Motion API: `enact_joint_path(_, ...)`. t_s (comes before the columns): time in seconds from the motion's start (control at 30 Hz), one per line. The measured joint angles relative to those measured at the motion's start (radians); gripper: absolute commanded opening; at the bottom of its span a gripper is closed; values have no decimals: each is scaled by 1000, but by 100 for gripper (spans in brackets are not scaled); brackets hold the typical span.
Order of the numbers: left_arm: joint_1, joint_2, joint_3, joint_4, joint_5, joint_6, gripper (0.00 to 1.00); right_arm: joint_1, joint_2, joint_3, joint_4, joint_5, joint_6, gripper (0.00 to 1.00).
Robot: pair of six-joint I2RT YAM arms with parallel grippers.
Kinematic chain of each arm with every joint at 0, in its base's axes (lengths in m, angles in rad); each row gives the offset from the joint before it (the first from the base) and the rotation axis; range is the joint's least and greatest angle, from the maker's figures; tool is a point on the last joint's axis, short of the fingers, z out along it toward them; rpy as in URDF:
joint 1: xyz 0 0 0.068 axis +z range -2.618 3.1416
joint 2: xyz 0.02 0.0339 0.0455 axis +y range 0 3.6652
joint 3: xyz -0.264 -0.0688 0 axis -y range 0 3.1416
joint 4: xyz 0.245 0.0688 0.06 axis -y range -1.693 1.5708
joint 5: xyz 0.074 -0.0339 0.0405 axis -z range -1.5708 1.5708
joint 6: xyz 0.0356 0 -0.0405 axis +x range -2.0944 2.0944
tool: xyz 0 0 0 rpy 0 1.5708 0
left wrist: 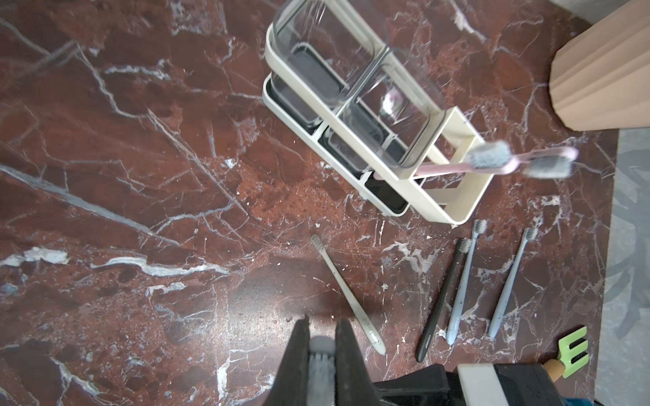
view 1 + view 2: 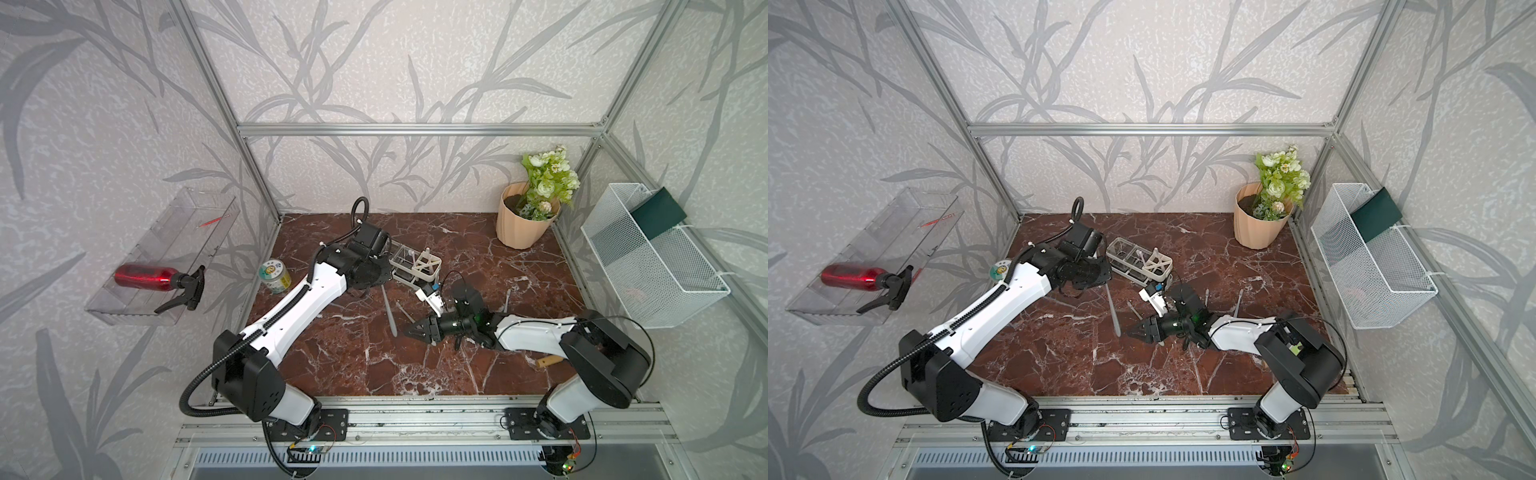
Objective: Place the toothbrush into the toothbrush holder
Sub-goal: Pick up the toothbrush from the center of the board, then place the toothbrush in the toothbrush holder.
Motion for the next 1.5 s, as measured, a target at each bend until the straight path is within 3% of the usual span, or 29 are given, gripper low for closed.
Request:
enact_joint_path(0.23,-55,-3,182,-13,-62,66,0,-34,-246,-95,-84,246,-63,79)
enact_joint_path(0.4,-120,-2,290,12,-117,118,0,-34,-449,-166,-136,465,-116,86)
enact_joint_path(0.73,-187,72,395,150,-224,216,0,-42,-609,-252,-204,777,-138,95)
enact_joint_path(1.0,-216,147,370,322,-320,294,0,-63,-647,-284,-198,844,-128,96)
enact_joint_path(1.5,-277,164,186,739,-501,423,0,-71,-626,-302,-145,828,-113,96)
